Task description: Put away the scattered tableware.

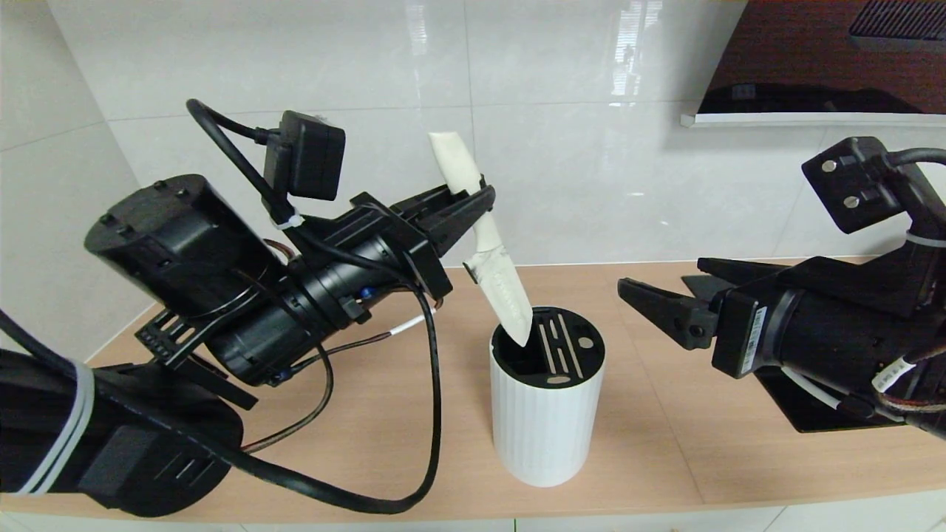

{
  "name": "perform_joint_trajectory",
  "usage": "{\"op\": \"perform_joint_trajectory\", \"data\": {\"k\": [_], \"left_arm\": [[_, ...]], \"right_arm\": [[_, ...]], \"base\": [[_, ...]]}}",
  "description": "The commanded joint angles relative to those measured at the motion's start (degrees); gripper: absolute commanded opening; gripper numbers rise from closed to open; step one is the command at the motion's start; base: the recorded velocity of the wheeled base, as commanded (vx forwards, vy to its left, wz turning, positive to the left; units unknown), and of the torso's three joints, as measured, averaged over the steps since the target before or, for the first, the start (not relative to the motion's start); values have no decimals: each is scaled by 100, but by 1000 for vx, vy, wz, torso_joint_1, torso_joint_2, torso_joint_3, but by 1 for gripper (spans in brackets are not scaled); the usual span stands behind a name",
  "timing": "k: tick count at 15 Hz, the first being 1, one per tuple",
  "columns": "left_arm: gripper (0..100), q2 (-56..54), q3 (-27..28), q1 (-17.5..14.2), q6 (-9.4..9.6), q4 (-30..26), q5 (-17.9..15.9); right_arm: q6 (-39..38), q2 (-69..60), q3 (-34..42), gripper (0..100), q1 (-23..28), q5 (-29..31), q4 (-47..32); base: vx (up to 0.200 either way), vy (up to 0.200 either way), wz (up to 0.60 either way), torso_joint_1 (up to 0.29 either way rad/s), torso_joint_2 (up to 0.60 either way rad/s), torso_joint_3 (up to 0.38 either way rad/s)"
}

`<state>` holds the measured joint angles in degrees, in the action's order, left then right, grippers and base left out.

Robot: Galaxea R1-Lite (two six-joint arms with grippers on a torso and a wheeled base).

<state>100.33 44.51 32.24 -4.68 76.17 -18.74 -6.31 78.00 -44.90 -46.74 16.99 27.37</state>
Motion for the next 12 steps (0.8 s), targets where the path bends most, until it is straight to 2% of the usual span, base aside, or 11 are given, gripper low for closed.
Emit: {"op": "perform_joint_trajectory", "data": {"k": [1, 7, 12], "left_arm": [[0, 92, -56, 28, 20, 3, 2], [0, 259, -223, 177, 117, 3, -86], [0, 690, -364, 265, 433, 21, -77]], "right_arm": [[-1, 23, 16, 100, -11, 6, 5], [-1, 40, 25, 100, -2, 6, 5], [7, 40, 34, 100, -11, 6, 5]], "base": [[0, 0, 0, 0, 0, 0], [0, 0, 0, 0, 0, 0], [0, 0, 0, 0, 0, 0]]}}
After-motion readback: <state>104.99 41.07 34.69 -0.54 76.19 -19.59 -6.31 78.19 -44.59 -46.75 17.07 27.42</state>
